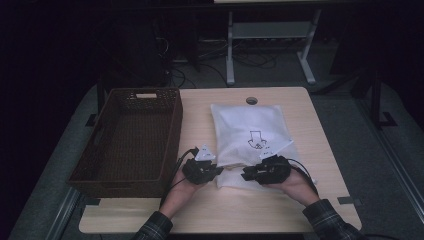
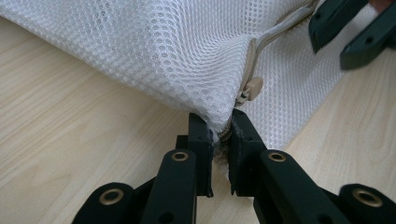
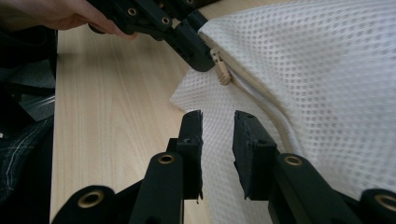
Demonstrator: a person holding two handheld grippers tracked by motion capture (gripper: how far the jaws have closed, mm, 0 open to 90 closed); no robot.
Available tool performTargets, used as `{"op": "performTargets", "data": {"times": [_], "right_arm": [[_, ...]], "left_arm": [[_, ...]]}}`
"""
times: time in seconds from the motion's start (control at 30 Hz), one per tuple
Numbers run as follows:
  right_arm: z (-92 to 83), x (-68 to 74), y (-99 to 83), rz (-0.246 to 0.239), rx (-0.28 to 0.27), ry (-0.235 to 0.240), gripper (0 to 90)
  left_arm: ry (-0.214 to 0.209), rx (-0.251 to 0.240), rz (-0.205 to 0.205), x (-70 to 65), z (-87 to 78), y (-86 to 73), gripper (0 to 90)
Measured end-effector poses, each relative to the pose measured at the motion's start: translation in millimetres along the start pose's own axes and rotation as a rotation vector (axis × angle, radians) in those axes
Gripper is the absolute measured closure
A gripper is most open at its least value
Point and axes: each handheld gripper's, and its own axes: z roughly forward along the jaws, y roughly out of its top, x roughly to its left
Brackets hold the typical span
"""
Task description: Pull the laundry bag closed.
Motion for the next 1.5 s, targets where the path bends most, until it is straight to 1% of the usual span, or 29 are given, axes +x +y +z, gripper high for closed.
{"op": "performTargets", "data": {"times": [0.13, 0.23, 0.3, 0.37, 0.53, 0.63, 1.0, 1.07, 1.2, 1.3, 1.5], "right_arm": [[13.1, 0.1, 2.7, -0.005, 0.015, 0.005, 73.1], [20.6, 0.0, 5.8, -0.005, 0.016, 0.013, 73.5], [24.5, 0.0, 7.6, -0.012, 0.014, 0.005, 73.8], [27.1, 0.1, 9.2, -0.011, 0.007, 0.008, 73.8], [29.7, 0.2, 12.0, -0.015, -0.001, 0.001, 74.2], [30.7, -0.2, 12.4, -0.017, -0.002, -0.002, 74.5], [38.3, 3.1, 17.1, -0.031, -0.001, 0.001, 82.9], [39.0, 3.8, 17.8, -0.031, 0.001, -0.003, 85.0], [39.5, 3.9, 18.2, -0.038, 0.002, -0.010, 85.5], [39.5, 5.1, 18.6, -0.045, 0.001, -0.026, 86.2], [40.2, 5.2, 18.5, -0.030, 0.014, -0.048, 86.6]], "left_arm": [[-0.002, -0.006, 0.007, -0.9, -0.7, -1.1, 81.2], [-0.002, -0.009, 0.018, -1.3, -1.5, -1.1, 81.3], [0.000, -0.010, 0.025, -1.8, -1.6, -1.1, 81.3], [0.000, -0.009, 0.032, -2.2, -1.8, -1.2, 81.3], [0.007, -0.010, 0.048, -4.0, -2.1, -1.2, 81.3], [0.007, -0.012, 0.050, -4.9, -1.8, -1.1, 81.2], [0.006, -0.016, 0.053, -6.5, -1.3, -1.3, 81.2], [0.006, -0.016, 0.055, -6.6, -1.3, -1.4, 81.2], [0.005, -0.017, 0.056, -6.6, -1.4, -1.5, 81.2], [0.005, -0.018, 0.058, -6.9, -1.4, -1.3, 81.2], [0.008, -0.011, 0.053, -7.5, -0.5, -1.4, 81.7]]}}
